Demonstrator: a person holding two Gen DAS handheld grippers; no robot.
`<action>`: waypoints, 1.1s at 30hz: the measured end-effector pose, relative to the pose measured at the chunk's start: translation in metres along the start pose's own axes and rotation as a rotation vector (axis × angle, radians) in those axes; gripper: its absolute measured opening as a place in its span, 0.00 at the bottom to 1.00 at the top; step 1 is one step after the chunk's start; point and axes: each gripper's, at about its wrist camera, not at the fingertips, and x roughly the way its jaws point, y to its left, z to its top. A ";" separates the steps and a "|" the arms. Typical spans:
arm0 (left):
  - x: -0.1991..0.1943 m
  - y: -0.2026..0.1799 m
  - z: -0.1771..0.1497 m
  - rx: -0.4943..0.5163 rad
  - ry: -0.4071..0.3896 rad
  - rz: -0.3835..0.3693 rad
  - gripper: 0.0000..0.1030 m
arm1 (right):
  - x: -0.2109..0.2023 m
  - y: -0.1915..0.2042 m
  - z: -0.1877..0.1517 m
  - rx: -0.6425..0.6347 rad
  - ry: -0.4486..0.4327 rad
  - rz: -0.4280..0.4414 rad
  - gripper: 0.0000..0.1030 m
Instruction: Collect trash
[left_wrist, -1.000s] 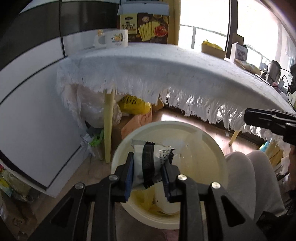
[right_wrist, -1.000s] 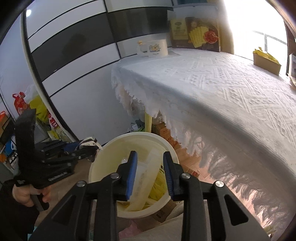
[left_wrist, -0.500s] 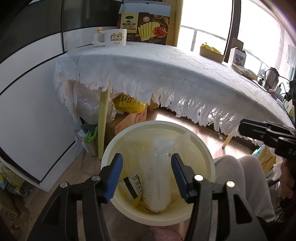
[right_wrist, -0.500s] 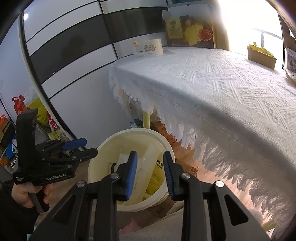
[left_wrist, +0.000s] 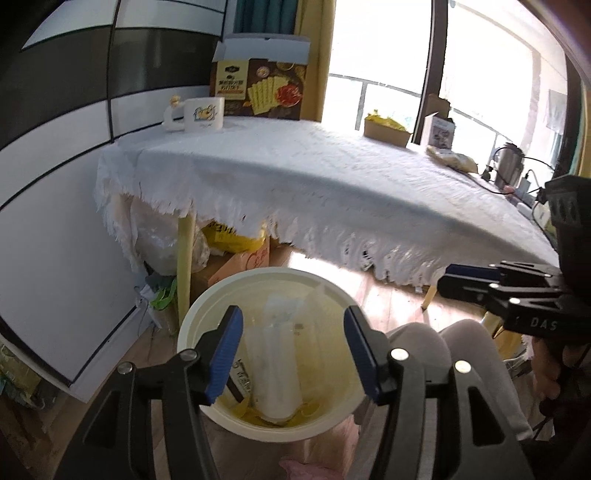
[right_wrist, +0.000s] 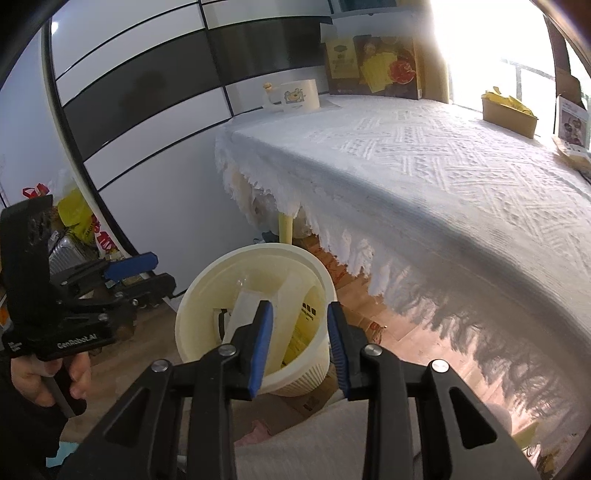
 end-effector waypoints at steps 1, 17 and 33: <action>-0.003 -0.003 0.001 0.005 -0.007 -0.009 0.56 | -0.003 0.000 -0.001 0.001 -0.002 -0.004 0.31; -0.048 -0.040 0.004 0.037 -0.128 -0.074 0.60 | -0.060 -0.008 -0.010 0.001 -0.071 -0.058 0.47; -0.088 -0.071 0.020 0.107 -0.214 -0.101 0.79 | -0.136 -0.001 -0.008 -0.034 -0.197 -0.115 0.75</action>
